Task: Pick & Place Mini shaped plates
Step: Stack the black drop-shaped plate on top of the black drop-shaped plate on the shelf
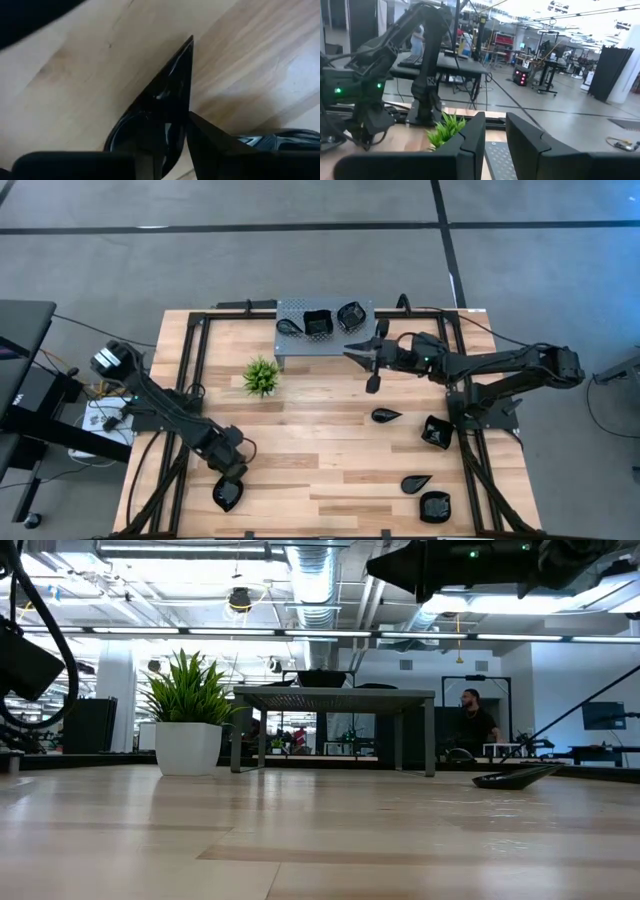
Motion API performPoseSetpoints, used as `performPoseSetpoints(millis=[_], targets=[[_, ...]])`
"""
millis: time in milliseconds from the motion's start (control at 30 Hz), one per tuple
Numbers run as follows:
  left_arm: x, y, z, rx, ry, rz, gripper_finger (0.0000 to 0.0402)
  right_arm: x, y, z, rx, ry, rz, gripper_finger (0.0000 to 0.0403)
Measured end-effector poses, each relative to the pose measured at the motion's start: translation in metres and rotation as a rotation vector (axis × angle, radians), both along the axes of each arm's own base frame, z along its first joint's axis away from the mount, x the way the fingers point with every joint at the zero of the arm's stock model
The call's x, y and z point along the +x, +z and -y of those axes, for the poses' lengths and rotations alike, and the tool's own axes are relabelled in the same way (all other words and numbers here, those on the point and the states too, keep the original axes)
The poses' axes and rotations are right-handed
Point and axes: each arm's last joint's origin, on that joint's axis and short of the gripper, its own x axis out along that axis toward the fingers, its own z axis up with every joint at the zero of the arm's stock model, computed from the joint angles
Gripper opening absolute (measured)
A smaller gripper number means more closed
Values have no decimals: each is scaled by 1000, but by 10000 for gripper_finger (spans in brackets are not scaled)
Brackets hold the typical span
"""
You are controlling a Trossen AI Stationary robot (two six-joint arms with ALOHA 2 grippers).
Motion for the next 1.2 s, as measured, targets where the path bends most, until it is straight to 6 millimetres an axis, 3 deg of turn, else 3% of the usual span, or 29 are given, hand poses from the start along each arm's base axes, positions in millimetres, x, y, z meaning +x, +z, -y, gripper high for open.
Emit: performPoseSetpoints(millis=[367, 600, 767, 933, 1067, 1200], targets=[[-1, 5, -3, 14, -1, 46, 72, 0, 1, 0, 14, 1, 8, 71], [4, 12, 2, -3, -91, 91, 8, 0, 0, 0, 14, 1, 6, 71], [27, 42, 14, 43, -220, 299, 5, 0, 0, 0, 14, 1, 6, 71], [58, 81, 12, 195, -465, 531, 4, 0, 0, 0, 14, 1, 6, 71], [82, 103, -6, 424, -789, 628, 4, 0, 0, 0, 15, 1, 6, 71], [106, 126, -40, 698, -1007, 612, 6, 2, -3, 0, 43, 3, -9, 71]])
